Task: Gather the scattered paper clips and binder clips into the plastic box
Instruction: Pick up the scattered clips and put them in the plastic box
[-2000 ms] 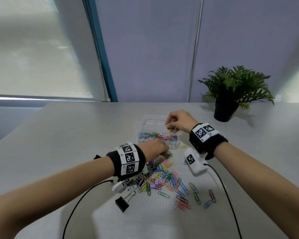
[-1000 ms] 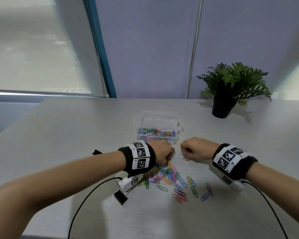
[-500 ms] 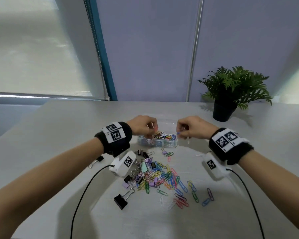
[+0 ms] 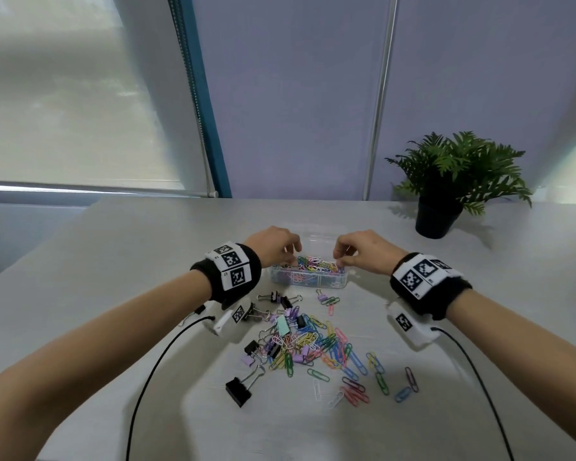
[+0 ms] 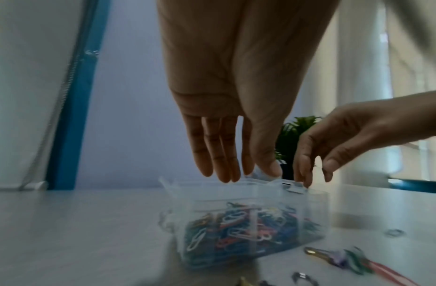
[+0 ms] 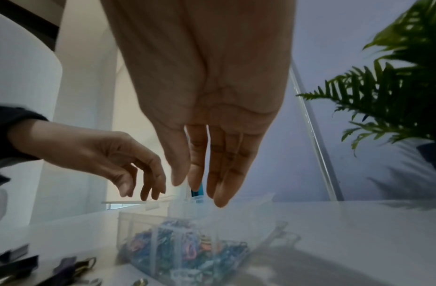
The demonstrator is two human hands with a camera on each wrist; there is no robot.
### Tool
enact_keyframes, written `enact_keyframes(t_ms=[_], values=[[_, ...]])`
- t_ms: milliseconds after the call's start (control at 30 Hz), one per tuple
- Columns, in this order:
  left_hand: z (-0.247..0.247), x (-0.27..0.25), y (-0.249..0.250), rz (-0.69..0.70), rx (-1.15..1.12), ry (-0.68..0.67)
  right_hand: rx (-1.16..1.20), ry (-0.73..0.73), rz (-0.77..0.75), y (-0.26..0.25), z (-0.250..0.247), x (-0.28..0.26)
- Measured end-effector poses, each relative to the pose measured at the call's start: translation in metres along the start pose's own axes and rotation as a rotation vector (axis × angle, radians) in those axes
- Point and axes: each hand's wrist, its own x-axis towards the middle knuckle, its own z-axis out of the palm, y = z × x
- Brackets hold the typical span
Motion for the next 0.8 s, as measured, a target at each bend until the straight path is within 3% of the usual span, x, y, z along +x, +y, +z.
enact_keyframes(t_ms=[100, 333, 533, 800], values=[[0.000, -0.019, 0.023, 0.148, 0.045, 0.003, -0.053, -0.008, -0.032, 0.013, -0.004, -0.027], [0.025, -0.039, 0.081, 0.351, 0.025, -0.282, -0.240, -0.308, 0.167, 0.049, 0.006, -0.081], [0.053, -0.046, 0.116, 0.458, 0.033, -0.424, -0.159, -0.330, 0.083, 0.026, 0.017, -0.106], [0.069, -0.042, 0.130, 0.476, 0.013, -0.358, -0.158, -0.304, 0.022, 0.010, 0.044, -0.153]])
